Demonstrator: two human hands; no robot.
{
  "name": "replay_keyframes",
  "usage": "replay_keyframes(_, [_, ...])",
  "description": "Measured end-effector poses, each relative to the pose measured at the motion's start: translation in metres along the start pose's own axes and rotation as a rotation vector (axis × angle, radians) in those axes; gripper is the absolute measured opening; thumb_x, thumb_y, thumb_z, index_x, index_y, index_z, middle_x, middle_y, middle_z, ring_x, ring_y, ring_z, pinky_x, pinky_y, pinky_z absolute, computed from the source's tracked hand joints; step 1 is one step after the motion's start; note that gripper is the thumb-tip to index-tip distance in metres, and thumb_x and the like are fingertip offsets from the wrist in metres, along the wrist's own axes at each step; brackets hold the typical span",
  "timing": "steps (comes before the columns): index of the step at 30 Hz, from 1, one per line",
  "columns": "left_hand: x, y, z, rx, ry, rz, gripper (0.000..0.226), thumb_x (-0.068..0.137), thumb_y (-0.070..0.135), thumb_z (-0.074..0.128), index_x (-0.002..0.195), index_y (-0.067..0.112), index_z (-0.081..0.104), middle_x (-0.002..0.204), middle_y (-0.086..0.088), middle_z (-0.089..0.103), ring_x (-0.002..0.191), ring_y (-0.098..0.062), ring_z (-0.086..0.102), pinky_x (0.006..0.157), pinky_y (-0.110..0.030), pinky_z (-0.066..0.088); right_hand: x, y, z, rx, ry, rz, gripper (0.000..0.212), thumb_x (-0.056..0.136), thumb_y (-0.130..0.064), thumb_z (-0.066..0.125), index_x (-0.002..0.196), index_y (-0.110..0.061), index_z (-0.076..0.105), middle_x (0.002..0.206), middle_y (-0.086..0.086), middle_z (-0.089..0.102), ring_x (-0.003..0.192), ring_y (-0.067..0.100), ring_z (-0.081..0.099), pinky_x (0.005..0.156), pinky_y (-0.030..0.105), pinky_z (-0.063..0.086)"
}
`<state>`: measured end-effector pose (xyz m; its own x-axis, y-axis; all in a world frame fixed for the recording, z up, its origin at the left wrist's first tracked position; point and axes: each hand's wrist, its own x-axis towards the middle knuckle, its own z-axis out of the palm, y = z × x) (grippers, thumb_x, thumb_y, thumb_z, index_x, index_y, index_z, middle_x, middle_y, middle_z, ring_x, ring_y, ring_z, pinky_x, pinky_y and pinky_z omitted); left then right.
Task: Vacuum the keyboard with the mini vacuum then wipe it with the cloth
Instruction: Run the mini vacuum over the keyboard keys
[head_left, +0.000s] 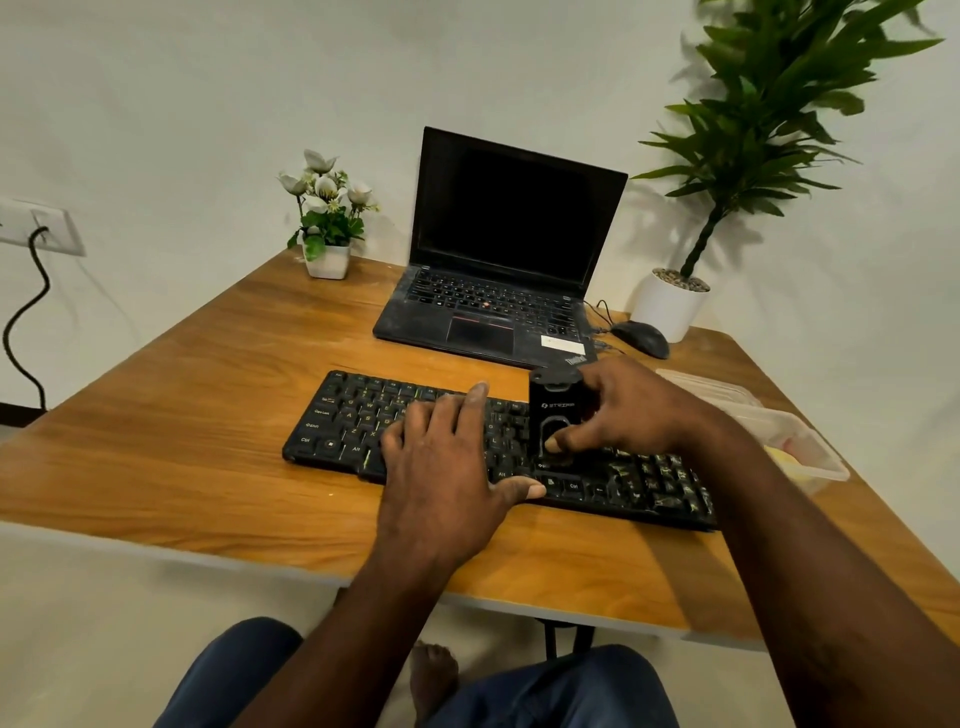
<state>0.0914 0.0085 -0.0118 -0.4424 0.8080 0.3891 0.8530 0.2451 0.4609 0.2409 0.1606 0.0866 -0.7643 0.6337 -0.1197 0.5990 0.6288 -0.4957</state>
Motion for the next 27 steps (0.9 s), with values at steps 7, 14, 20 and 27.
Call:
replay_keyframes(7, [-0.001, 0.0, -0.001, 0.005, -0.008, 0.002, 0.113, 0.076, 0.088, 0.054, 0.162, 0.031, 0.008, 0.158, 0.008, 0.031, 0.143, -0.018, 0.023, 0.12, -0.044, 0.02, 0.02, -0.003, -0.001, -0.171, 0.22, -0.024, 0.034, 0.075, -0.034, 0.089, 0.104, -0.03, 0.071, 0.097, -0.012, 0.075, 0.088, 0.009, 0.07, 0.084, 0.044, 0.06])
replay_keyframes(14, [0.001, -0.001, 0.001, 0.009, -0.004, 0.009, 0.109, 0.077, 0.087, 0.054, 0.161, 0.032, 0.015, 0.158, 0.008, 0.033, 0.144, -0.019, 0.024, 0.119, -0.045, 0.022, 0.029, -0.012, -0.004, -0.228, 0.1, -0.009, 0.028, 0.076, -0.031, 0.089, 0.094, -0.033, 0.067, 0.09, -0.01, 0.072, 0.083, 0.01, 0.067, 0.076, 0.034, 0.055])
replay_keyframes(20, [0.001, -0.001, 0.002, 0.017, -0.009, 0.01, 0.102, 0.077, 0.088, 0.054, 0.159, 0.036, 0.022, 0.156, 0.009, 0.034, 0.142, -0.019, 0.025, 0.119, -0.046, 0.024, 0.039, -0.009, 0.002, -0.169, 0.174, -0.018, 0.04, 0.075, -0.033, 0.089, 0.11, -0.027, 0.071, 0.102, -0.011, 0.074, 0.096, 0.011, 0.068, 0.091, 0.045, 0.057])
replay_keyframes(27, [0.001, -0.002, -0.001, 0.036, -0.022, 0.025, 0.08, 0.076, 0.089, 0.053, 0.142, 0.044, 0.049, 0.145, 0.015, 0.04, 0.136, -0.015, 0.029, 0.117, -0.044, 0.027, 0.046, -0.006, 0.002, -0.19, 0.298, -0.027, 0.041, 0.076, -0.034, 0.089, 0.112, -0.027, 0.069, 0.103, -0.007, 0.074, 0.093, 0.013, 0.069, 0.085, 0.04, 0.059])
